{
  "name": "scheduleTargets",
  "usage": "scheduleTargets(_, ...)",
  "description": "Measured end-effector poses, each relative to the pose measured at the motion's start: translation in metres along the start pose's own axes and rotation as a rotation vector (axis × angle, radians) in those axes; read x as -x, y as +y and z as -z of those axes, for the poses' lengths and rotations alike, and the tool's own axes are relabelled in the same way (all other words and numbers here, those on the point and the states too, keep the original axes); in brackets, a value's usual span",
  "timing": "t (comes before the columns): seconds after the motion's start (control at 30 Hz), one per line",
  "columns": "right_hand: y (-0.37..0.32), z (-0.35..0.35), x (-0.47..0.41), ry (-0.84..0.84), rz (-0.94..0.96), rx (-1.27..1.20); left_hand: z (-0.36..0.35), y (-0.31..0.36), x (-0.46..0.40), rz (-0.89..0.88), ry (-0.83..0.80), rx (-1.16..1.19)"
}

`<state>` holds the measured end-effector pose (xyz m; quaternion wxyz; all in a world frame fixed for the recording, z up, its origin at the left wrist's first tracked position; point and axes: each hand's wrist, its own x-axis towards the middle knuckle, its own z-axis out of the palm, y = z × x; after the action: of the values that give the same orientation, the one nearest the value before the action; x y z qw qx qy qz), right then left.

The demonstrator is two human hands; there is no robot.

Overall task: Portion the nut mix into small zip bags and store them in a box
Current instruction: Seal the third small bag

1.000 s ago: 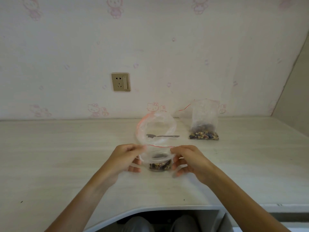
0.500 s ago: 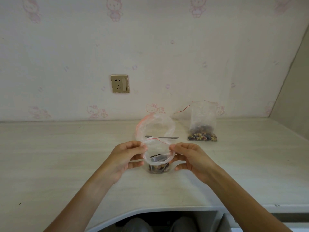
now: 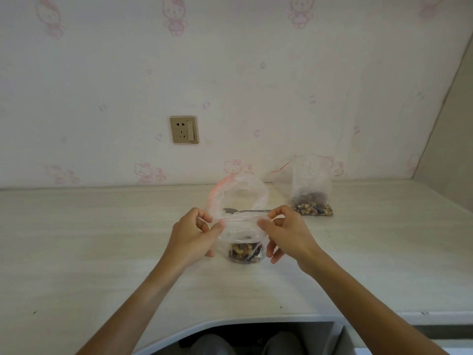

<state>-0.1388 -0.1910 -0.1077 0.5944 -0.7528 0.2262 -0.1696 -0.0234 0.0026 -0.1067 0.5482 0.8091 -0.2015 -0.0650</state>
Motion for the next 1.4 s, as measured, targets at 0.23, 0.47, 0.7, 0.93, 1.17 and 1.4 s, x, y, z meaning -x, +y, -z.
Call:
scheduleTargets(0.23,0.004,0.023,0.006,-0.077,-0.141,-0.258,0.015,-0.002,0.008,0.31,-0.23,0.441)
scheduleTargets(0.47,0.001,0.023,0.011,-0.218,-0.123,-0.343,0.019,0.001,0.009,0.293,-0.36,0.576)
scheduleTargets(0.7,0.004,0.023,0.012,-0.278,-0.135,-0.348,0.017,-0.006,0.009,0.266,-0.318,0.528)
scheduleTargets(0.93,0.004,0.01,0.013,-0.092,-0.017,-0.083,0.003,-0.005,0.009,0.042,0.016,0.215)
scheduleTargets(1.17,0.004,0.013,0.016,-0.132,-0.182,-0.328,0.003,-0.003,0.02,0.175,-0.067,0.352)
scheduleTargets(1.4,0.01,0.015,0.026,-0.306,-0.215,-0.414,0.004,-0.012,0.032,0.273,-0.342,0.458)
